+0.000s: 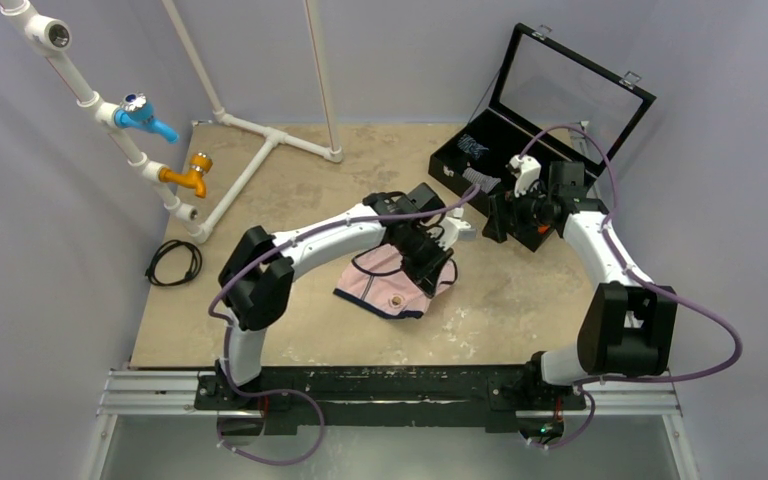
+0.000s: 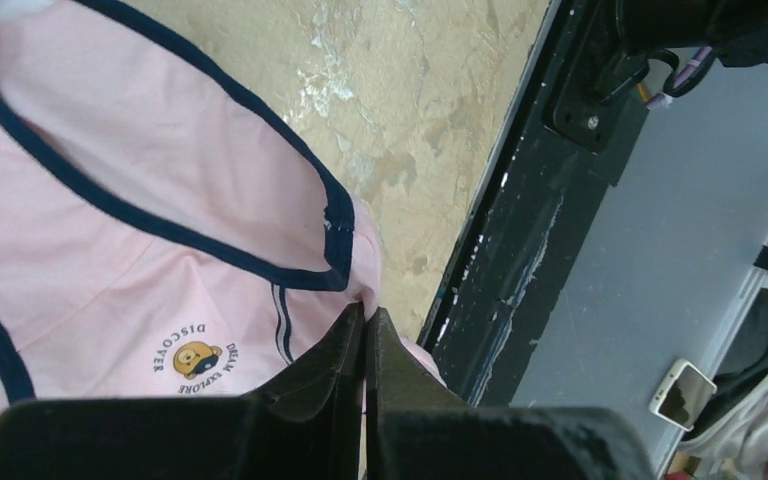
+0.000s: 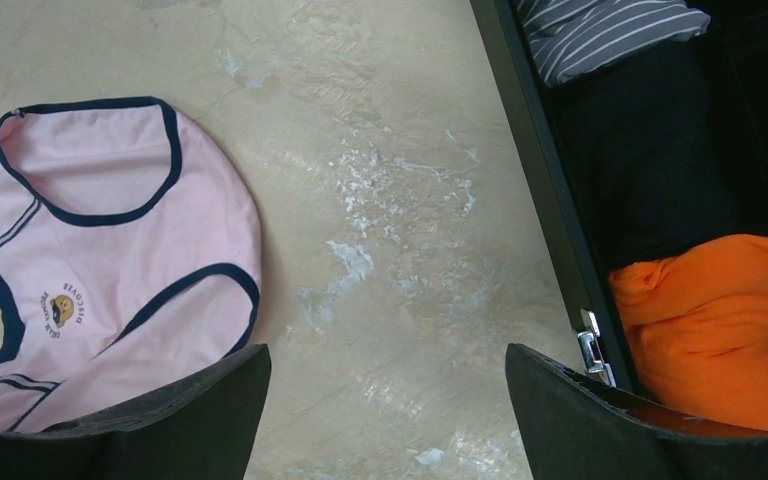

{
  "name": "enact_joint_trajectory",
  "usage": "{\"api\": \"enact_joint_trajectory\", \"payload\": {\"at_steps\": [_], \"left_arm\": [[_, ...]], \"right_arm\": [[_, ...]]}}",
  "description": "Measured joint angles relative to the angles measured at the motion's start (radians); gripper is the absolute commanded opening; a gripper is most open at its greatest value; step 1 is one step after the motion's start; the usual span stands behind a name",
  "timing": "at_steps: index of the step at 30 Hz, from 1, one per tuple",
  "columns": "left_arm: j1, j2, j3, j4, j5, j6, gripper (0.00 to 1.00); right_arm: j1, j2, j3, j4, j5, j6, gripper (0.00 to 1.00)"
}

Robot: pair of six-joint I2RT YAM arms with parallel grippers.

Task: Roll the underwear
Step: Fold the underwear at the center of the board.

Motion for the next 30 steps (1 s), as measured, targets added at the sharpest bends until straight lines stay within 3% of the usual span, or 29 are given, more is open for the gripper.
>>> {"api": "enact_joint_trajectory", "payload": {"at_steps": [16,30], "left_arm": [[0.407,-0.100,-0.168,0.061,0.212,0.063,0.00],[0.505,-0.114,-0.332,0.130,0.229,0.060,0.00]], "right_arm": [[-0.007,0.005,0.000,-0.001,0.000,0.000,0.88],[-0.008,0.024,0.002,-0.060,-0.103,-0.071,0.88]]}}
